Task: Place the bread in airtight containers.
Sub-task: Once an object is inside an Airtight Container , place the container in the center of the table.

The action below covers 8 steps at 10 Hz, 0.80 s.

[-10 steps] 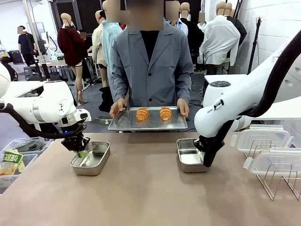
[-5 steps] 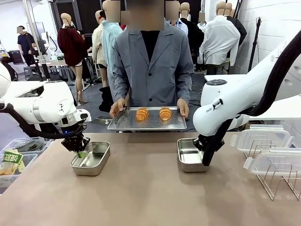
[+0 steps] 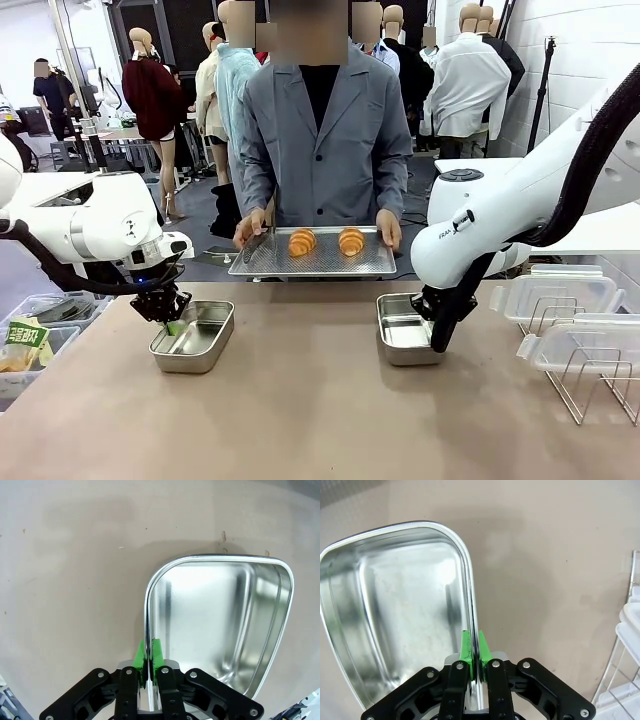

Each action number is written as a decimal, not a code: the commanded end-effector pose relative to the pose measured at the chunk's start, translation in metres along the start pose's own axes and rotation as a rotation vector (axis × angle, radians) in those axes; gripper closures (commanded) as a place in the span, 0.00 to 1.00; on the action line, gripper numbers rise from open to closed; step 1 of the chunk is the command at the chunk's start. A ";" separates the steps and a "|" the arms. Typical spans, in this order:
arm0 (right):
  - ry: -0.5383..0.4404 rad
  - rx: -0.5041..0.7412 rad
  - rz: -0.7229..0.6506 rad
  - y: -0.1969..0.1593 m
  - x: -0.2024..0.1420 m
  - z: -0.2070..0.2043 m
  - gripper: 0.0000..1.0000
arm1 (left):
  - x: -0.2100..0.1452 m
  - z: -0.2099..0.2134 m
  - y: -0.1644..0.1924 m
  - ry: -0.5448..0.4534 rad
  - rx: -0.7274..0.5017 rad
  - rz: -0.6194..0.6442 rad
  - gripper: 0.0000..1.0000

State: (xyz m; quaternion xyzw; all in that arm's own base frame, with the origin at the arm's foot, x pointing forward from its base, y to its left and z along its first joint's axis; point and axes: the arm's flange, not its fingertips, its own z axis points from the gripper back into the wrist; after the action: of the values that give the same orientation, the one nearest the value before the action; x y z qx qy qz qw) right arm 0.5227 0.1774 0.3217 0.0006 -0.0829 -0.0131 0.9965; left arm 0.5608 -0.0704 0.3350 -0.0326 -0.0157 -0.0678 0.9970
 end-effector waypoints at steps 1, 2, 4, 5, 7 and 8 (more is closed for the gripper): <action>-0.008 0.028 0.003 -0.004 -0.002 -0.003 1.00 | 0.000 0.000 0.000 0.000 0.000 0.000 1.00; 0.000 0.000 0.000 0.000 0.000 0.000 1.00 | -0.011 0.022 -0.010 -0.026 0.021 0.010 1.00; -0.090 0.101 -0.055 -0.030 0.002 0.053 1.00 | -0.037 0.073 -0.025 -0.094 0.082 -0.011 1.00; -0.059 0.170 -0.033 -0.041 0.007 0.077 1.00 | -0.048 0.102 -0.025 -0.126 0.085 -0.015 1.00; -0.038 0.173 -0.034 -0.057 0.020 0.112 1.00 | -0.059 0.139 -0.022 -0.125 0.088 -0.017 1.00; -0.015 0.148 -0.046 -0.061 0.024 0.124 1.00 | -0.062 0.147 -0.025 -0.122 0.083 -0.031 1.00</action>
State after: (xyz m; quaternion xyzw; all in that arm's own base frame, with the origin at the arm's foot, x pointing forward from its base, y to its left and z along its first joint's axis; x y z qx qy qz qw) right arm 0.5183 0.1212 0.4429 0.0820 -0.1105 -0.0286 0.9901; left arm 0.4913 -0.0783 0.4841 0.0006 -0.0854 -0.0817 0.9930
